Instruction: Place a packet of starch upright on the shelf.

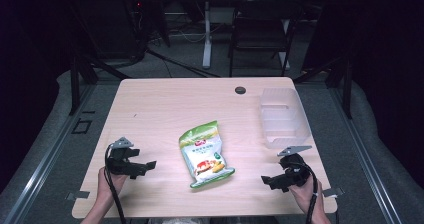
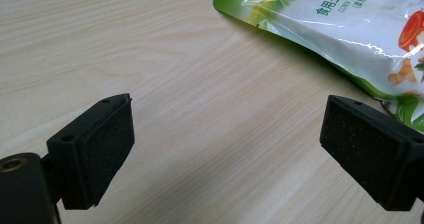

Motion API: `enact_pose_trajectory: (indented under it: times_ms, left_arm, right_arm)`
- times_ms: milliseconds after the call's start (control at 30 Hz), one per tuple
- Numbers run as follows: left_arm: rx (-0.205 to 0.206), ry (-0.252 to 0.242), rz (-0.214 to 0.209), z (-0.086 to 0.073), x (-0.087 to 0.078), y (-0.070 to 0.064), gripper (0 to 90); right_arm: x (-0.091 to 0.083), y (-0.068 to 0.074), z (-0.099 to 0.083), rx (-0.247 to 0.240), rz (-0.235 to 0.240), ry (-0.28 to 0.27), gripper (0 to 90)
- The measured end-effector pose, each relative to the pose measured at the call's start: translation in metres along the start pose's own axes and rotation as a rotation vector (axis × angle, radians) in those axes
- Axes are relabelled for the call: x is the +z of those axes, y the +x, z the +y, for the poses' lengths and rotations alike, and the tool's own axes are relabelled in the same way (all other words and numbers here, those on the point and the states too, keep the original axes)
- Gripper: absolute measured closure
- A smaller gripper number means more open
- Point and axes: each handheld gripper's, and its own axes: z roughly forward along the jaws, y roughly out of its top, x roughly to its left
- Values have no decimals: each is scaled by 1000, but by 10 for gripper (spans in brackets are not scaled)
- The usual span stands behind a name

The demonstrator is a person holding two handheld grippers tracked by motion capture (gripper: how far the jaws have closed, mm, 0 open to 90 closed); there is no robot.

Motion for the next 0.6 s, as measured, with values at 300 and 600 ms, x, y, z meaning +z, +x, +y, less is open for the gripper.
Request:
enact_pose_trajectory:
  times_ms: [300,600]
  left_arm:
    - [-31,-13,-10,0,0,3,70]
    - [-25,-26,-6,0,0,2,69]
  right_arm:
    - [2,1,0,-6,3,10,8]
    - [3,8,3,-27,20,-22,0]
